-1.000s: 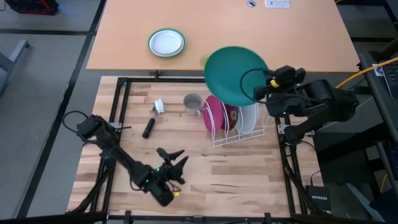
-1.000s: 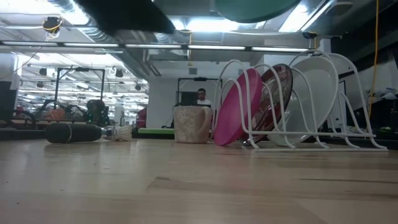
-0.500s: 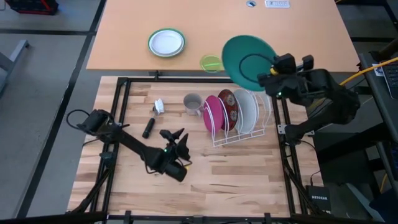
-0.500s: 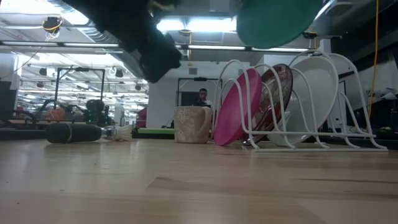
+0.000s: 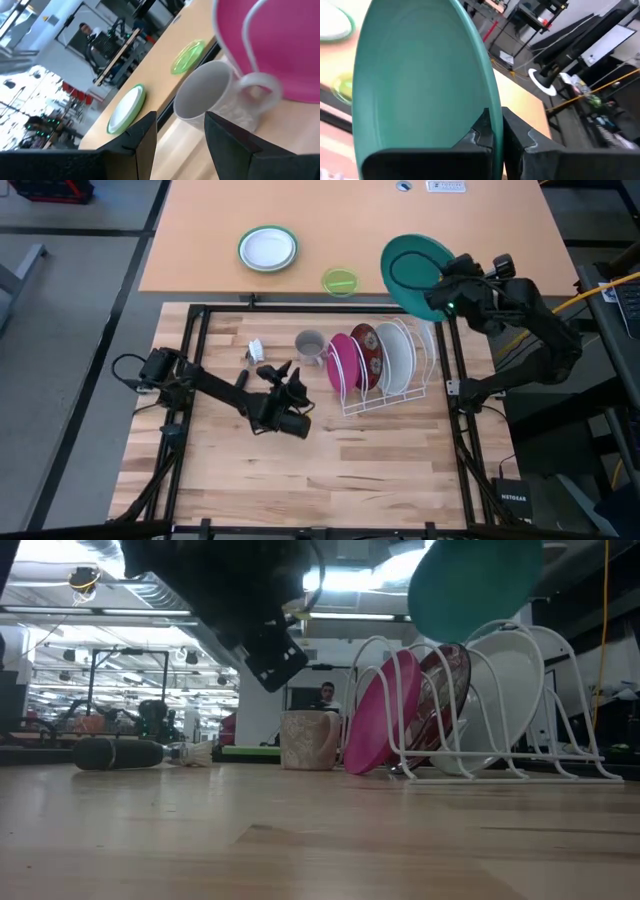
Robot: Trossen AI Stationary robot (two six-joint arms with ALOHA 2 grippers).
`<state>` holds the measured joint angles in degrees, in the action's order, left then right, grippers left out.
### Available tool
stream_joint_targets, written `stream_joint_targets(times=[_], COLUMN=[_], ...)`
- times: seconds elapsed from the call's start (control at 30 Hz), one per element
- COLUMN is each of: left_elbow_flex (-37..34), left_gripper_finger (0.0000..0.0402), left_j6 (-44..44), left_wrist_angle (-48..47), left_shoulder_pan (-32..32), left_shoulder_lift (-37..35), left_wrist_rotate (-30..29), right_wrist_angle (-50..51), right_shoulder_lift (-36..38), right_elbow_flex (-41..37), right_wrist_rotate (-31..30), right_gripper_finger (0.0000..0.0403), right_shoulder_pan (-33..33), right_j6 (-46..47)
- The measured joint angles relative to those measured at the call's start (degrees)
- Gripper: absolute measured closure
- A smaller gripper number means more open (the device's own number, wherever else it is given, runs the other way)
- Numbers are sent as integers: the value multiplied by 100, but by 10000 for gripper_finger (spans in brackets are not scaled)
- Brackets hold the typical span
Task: Sort dishes
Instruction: Put the green plate in the white dish rack
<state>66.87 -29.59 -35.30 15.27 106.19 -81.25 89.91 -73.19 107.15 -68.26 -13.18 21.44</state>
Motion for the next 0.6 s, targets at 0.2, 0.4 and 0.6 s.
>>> stream_joint_targets(times=[0.2, 0.4, 0.6], left_elbow_flex=[0, 0, 0], left_gripper_finger=[247, 247, 247], left_j6=[-19, -21, 0], left_wrist_angle=[-5, -1, 23], left_shoulder_pan=[-280, -537, -853], left_shoulder_lift=[0, 2, 2], left_wrist_rotate=[0, 2, 2], right_wrist_angle=[10, -18, -23], right_shoulder_lift=[-138, -276, -443], right_elbow_flex=[0, 9, 11], right_wrist_rotate=[334, 388, 682], right_gripper_finger=[389, 389, 389], right_shoulder_pan=[-318, -298, -296], right_j6=[-457, -633, -660])
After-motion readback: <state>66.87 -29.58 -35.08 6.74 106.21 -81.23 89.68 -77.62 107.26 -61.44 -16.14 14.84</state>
